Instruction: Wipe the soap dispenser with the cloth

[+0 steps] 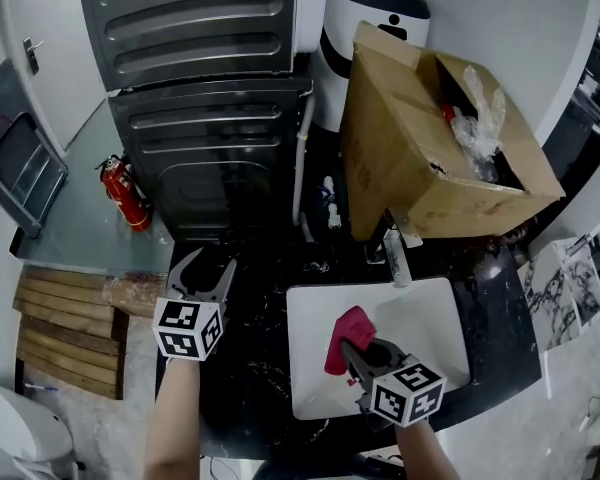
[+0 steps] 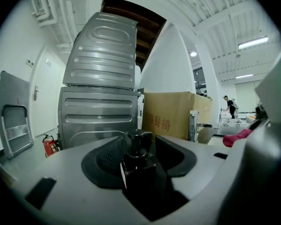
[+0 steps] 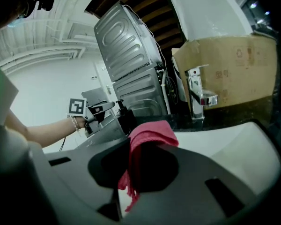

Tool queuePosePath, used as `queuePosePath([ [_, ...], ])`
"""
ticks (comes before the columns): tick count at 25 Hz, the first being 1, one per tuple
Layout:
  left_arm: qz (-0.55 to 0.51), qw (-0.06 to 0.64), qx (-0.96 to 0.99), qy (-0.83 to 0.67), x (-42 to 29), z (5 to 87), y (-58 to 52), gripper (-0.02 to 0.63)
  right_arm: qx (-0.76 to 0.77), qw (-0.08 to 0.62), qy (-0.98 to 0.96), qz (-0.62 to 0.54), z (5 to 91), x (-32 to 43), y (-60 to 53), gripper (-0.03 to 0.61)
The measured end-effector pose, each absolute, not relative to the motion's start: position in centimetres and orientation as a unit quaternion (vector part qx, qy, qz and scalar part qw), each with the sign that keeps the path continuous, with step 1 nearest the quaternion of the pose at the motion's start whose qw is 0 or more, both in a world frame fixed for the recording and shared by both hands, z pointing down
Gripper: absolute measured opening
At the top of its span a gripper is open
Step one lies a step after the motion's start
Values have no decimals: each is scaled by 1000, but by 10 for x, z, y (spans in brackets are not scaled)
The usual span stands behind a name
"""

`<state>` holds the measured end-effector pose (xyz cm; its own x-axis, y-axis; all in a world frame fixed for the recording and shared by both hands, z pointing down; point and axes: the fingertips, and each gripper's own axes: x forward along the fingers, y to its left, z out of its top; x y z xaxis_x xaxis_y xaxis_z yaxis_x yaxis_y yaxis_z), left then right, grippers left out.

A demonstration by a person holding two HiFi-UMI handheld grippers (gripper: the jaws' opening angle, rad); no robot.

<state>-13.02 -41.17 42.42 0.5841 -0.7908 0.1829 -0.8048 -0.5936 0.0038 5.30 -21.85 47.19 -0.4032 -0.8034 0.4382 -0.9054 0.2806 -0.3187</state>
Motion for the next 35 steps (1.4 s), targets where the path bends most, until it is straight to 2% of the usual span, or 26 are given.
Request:
queuePosePath([
  [3, 51, 46, 882, -466, -139, 407, -378, 170, 547, 84, -802, 223, 448, 62, -215, 48],
  [4, 43, 43, 878, -475, -143, 402, -365, 121, 548, 81, -806, 211, 441, 65, -214, 48],
  [5, 36, 37, 874, -483, -146, 397, -350, 21, 548, 79, -809, 198, 434, 66, -211, 48],
  [6, 31, 30, 871, -490, -148, 392, -335, 12, 547, 79, -812, 185, 427, 68, -208, 48],
  [10, 1, 20, 863, -505, -153, 374, -272, 12, 548, 85, -823, 122, 400, 68, -190, 48],
  [15, -33, -9, 859, -512, -153, 350, -208, 12, 525, 36, -847, 73, 359, 54, -160, 48],
  [26, -37, -85, 857, -508, -128, 313, -148, 12, 554, 74, -828, -42, 330, 59, -115, 48],
  [35, -56, -109, 845, -521, -128, 289, -115, 12, 597, 66, -795, -88, 295, 74, -72, 46],
])
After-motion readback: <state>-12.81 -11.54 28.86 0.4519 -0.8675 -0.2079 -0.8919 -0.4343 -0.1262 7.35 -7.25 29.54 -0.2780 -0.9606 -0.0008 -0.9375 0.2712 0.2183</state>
